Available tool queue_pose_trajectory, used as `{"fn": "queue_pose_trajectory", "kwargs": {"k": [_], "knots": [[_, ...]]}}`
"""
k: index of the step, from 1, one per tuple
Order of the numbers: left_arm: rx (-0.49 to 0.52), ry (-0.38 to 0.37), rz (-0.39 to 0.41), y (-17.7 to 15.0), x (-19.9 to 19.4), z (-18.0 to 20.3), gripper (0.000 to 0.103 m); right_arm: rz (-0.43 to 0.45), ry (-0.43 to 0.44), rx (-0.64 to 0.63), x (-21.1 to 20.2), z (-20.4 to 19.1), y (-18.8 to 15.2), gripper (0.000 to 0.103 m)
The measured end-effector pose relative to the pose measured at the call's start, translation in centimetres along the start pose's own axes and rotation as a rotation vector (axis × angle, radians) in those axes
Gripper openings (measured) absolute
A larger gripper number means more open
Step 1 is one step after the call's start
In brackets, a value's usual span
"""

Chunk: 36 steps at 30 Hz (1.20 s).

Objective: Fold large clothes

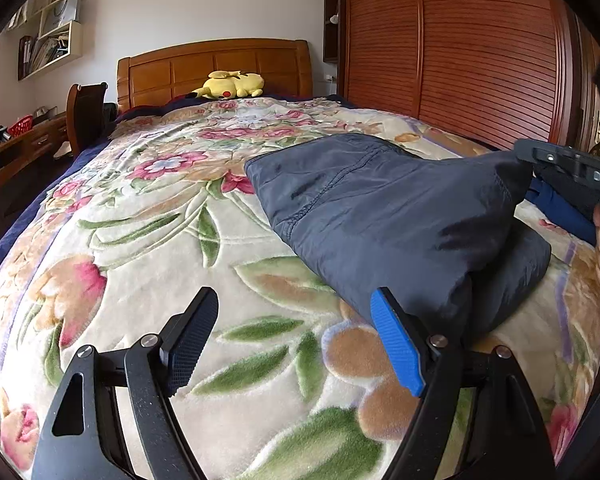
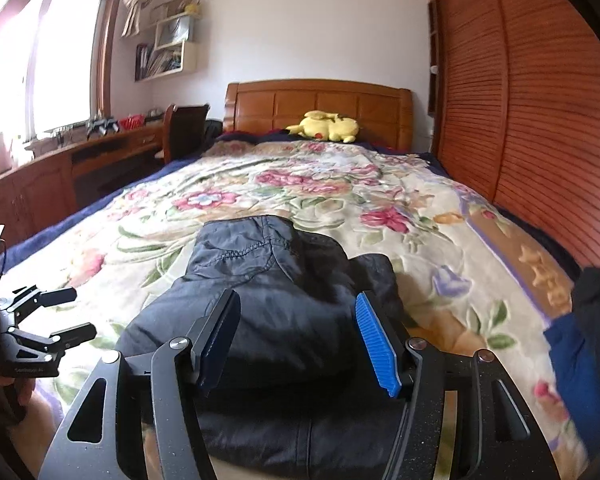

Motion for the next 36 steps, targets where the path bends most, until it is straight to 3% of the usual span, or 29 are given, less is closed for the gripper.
{"fn": "queue_pose_trajectory", "kwargs": {"k": [7,14,22,24,25,26,27,29,36], "knots": [[0.000,0.000,0.002,0.1,-0.2,-0.2,0.080,-0.101,-0.041,-0.026,3.4,0.0,0.3,0.066],[0.001,0.001,0.000,0.1,-0.2,-0.2,0.079,-0.214,-0.050,0.038,6.7,1.6,-1.2,0.068],[0.000,0.001,0.001,0.1,-0.1,0.0,0.079,-0.199,-0.011,0.093,7.3,2.0,-1.0,0.068],[0.001,0.001,0.000,0.1,-0.1,-0.1,0.080,-0.196,-0.002,0.071,7.1,1.8,-1.3,0.061],[0.002,0.001,0.000,0.1,-0.1,-0.1,0.080,-0.196,0.014,0.051,6.9,1.4,-1.4,0.048],[0.003,0.002,0.000,0.1,-0.1,-0.1,0.080,-0.198,0.026,0.032,6.8,1.2,-1.5,0.028],[0.004,0.003,0.000,0.1,-0.1,-0.2,0.080,-0.199,0.030,0.003,6.6,0.7,-1.4,0.019],[0.007,0.003,0.000,0.0,-0.2,-0.2,0.080,-0.180,0.031,-0.054,5.8,0.0,-1.3,0.013],[0.007,0.001,0.001,-0.1,-0.6,-0.5,0.079,-0.007,0.016,-0.145,0.4,-0.3,2.4,0.010]]}}
Point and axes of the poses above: each gripper's, at about its wrist camera, not at the fingertips, and x roughly the way its jaws point, z to its right, y to its top, the point moved 5 cm from there along x, roughly the way its jaws point, and after that the axes turned 13 degrees about x, right-handed, at the moved point
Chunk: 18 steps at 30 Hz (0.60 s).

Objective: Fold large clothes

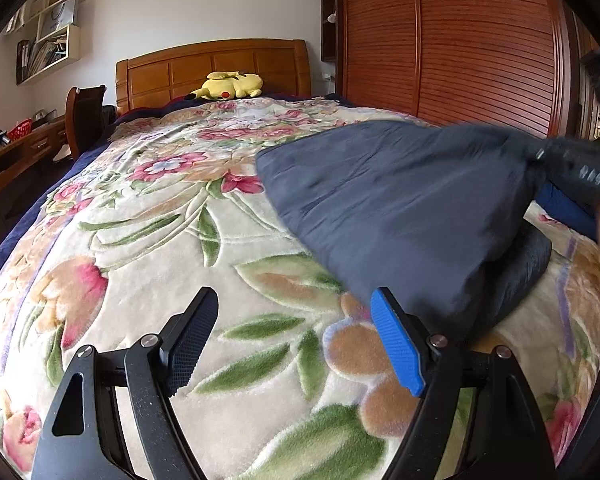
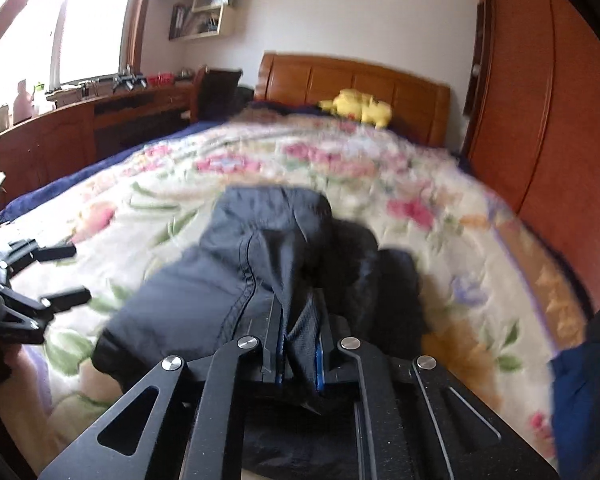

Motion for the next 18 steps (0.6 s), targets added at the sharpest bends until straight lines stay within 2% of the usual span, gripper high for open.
{"fn": "queue_pose_trajectory", "kwargs": {"k": [4,7,9,14,18], "knots": [[0.002,-0.001,0.001,0.1,-0.1,0.1,0.080,0.045,-0.132,0.029,-2.5,3.1,-0.5,0.010],[0.005,-0.001,0.004,-0.1,-0.4,-0.1,0.080,-0.029,-0.165,0.101,-2.1,5.8,-3.0,0.010],[0.008,-0.002,0.004,-0.1,-0.4,0.0,0.080,-0.098,-0.191,0.103,-1.1,6.6,-5.0,0.010],[0.009,0.000,0.005,-0.3,-0.7,-0.3,0.080,-0.170,-0.164,0.151,0.2,7.8,-7.5,0.010],[0.008,0.003,0.003,-0.4,-0.8,-0.5,0.080,-0.160,-0.172,0.151,0.3,7.7,-6.8,0.012]]}}
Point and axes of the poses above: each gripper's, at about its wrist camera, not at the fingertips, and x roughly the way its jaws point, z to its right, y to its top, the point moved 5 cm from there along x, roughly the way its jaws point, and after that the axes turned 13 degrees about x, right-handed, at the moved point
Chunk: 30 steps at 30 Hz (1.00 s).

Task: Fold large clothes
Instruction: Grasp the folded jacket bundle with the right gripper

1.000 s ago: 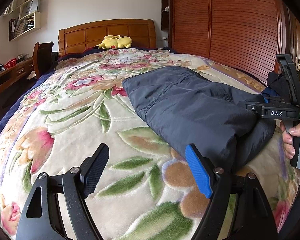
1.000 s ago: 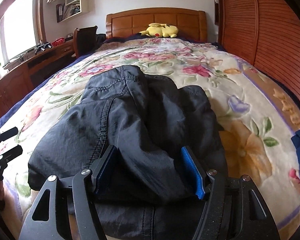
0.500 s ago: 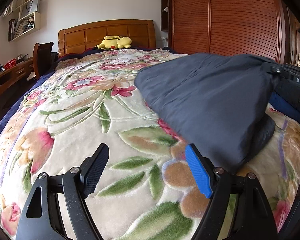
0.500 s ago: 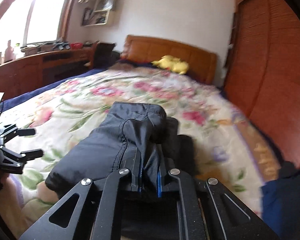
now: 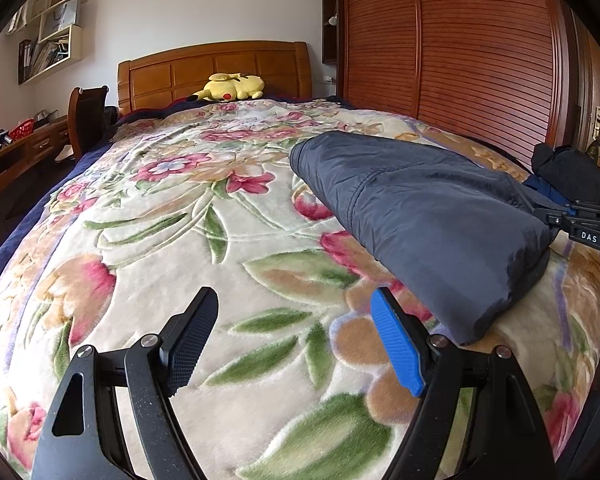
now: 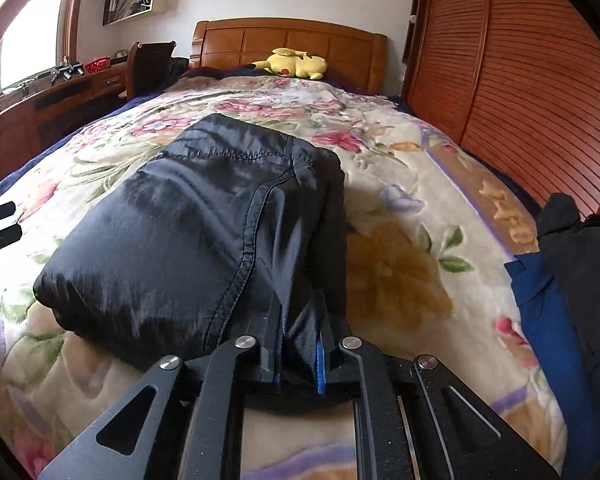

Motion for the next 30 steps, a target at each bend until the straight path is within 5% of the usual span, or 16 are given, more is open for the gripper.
{"fn": "queue_pose_trajectory", "kwargs": {"k": [8,14,30], "knots": [[0.007,0.002,0.001,0.1,-0.1,0.0,0.079,0.054,-0.026,0.054,-2.5,0.5,-1.0,0.058],[0.010,0.004,0.001,0.1,-0.2,0.2,0.080,0.081,-0.058,0.099,-4.4,2.0,-4.0,0.061],[0.013,0.017,-0.010,0.0,-0.2,0.3,0.080,-0.173,0.082,0.249,4.7,2.3,-4.7,0.060]]}}
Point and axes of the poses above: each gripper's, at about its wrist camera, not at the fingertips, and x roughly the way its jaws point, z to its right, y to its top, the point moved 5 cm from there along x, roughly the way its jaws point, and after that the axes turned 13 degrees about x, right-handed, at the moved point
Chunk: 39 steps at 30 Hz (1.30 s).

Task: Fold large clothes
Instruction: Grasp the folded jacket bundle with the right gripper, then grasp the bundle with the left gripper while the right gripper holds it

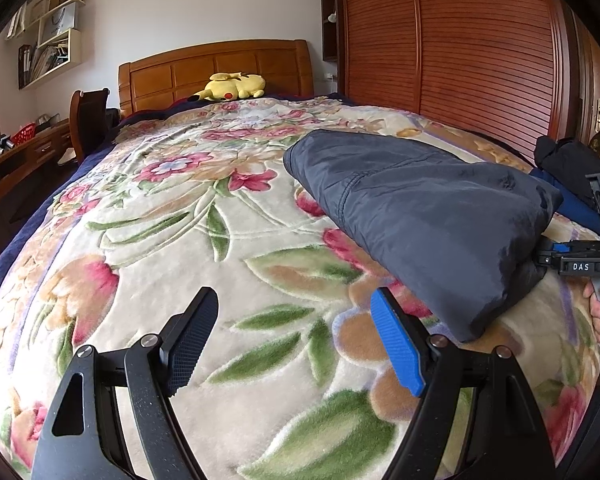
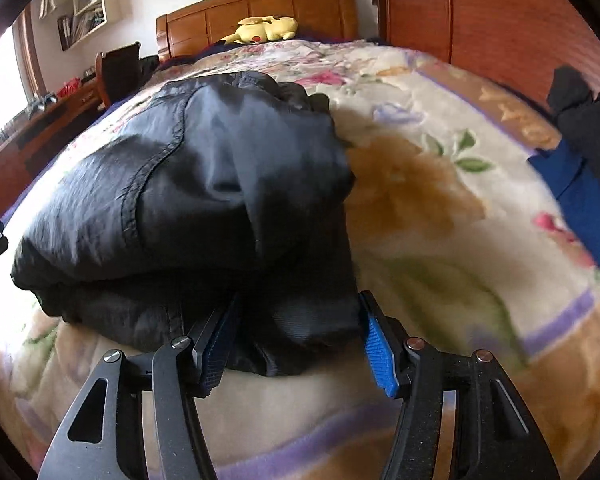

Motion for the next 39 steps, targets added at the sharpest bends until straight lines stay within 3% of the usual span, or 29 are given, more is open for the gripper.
{"fn": "queue_pose_trajectory", "kwargs": {"k": [1,2,4,8,14,18,22,25,31,33,37,39], "knots": [[0.002,-0.001,0.000,0.0,0.0,0.0,0.080,-0.007,0.022,0.011,0.1,0.1,0.1,0.056],[0.005,-0.001,0.000,0.0,0.1,0.1,0.080,-0.016,0.068,0.001,0.1,-0.1,0.0,0.034],[0.013,-0.003,-0.003,0.2,0.2,0.4,0.080,-0.005,0.101,-0.049,-0.4,-0.7,-0.2,0.011],[0.014,-0.020,0.001,1.2,0.4,0.8,0.080,0.055,0.122,-0.074,-2.6,0.4,0.4,0.007],[-0.008,-0.087,-0.008,3.6,1.6,1.8,0.080,0.153,0.015,-0.099,-6.9,5.1,1.1,0.004],[-0.021,-0.122,-0.039,4.4,3.0,2.2,0.079,0.200,-0.045,-0.090,-9.4,8.3,1.5,0.003],[0.037,-0.110,-0.081,5.6,5.3,2.6,0.079,0.205,-0.126,-0.084,-9.6,11.0,1.5,0.004],[0.052,-0.133,-0.113,6.4,7.5,2.9,0.080,0.182,-0.130,-0.074,-8.1,11.1,1.0,0.004],[0.054,-0.166,-0.149,8.5,11.8,3.5,0.079,0.215,-0.112,-0.041,-7.2,10.9,0.8,0.006],[0.064,-0.146,-0.166,9.0,13.5,3.5,0.080,0.223,-0.114,-0.026,-7.4,11.5,1.3,0.017],[0.072,-0.179,-0.189,9.6,16.0,4.1,0.079,0.222,-0.100,0.000,-6.6,11.6,1.8,0.050],[0.078,-0.192,-0.199,9.9,17.1,4.7,0.080,0.215,-0.114,0.010,-6.1,11.7,1.9,0.055]]}}
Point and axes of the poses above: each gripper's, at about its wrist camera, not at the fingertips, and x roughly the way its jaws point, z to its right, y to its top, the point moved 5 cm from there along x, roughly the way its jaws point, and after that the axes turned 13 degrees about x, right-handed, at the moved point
